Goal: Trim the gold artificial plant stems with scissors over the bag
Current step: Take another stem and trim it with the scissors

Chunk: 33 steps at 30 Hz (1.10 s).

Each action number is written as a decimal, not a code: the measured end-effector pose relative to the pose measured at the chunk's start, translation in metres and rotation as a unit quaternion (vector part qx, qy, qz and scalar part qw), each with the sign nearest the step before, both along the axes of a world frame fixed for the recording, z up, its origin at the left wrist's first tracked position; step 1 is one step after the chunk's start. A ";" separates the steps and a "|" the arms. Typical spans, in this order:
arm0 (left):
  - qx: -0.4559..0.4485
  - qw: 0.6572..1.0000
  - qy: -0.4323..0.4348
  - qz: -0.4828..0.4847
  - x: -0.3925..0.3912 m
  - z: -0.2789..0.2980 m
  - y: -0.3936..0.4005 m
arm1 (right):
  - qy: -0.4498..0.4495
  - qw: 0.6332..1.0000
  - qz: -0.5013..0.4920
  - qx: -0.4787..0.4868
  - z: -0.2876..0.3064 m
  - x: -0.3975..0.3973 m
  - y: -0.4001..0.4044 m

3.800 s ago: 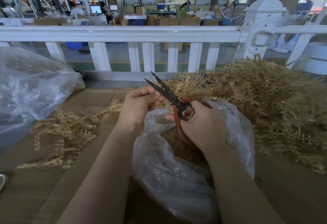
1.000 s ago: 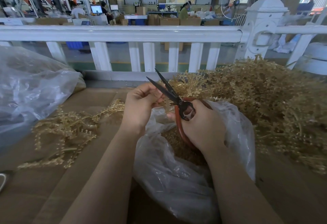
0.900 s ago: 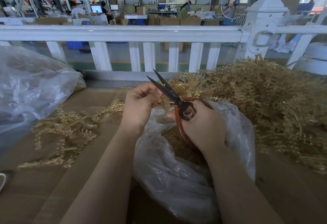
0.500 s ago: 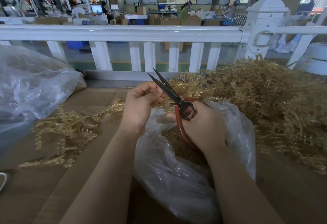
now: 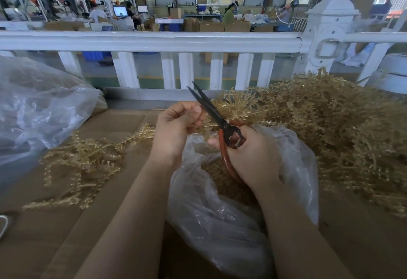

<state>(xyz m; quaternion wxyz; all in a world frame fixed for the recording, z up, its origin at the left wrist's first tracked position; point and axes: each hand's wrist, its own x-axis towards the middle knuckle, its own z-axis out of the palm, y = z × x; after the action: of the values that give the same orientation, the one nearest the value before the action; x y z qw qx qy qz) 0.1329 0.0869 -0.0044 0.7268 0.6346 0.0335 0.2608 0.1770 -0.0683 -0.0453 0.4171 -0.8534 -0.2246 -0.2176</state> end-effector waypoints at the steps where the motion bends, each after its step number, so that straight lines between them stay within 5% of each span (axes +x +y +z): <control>1: -0.018 1.000 0.005 0.003 0.000 0.001 0.000 | 0.012 1.000 0.006 0.022 -0.001 0.000 0.000; 7: -0.167 0.984 0.054 -0.042 -0.001 0.005 0.012 | 0.069 0.972 0.006 0.223 0.001 0.004 -0.001; 11: -0.233 0.966 0.071 -0.088 -0.002 0.007 0.011 | 0.126 0.955 0.031 0.269 0.004 0.005 -0.003; 25: -0.077 0.985 0.124 -0.096 -0.001 0.005 0.000 | 0.238 0.857 0.198 0.413 0.007 0.010 -0.011; 33: -0.126 0.955 0.139 -0.231 -0.006 0.004 0.001 | 0.273 0.800 0.222 0.486 0.010 0.009 -0.012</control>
<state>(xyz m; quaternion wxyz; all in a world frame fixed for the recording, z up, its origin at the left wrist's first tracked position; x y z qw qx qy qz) 0.1268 0.0878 0.0001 0.8292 0.5585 0.0193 -0.0108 0.1858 -0.0806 -0.0353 0.8581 -0.4894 -0.1496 0.0418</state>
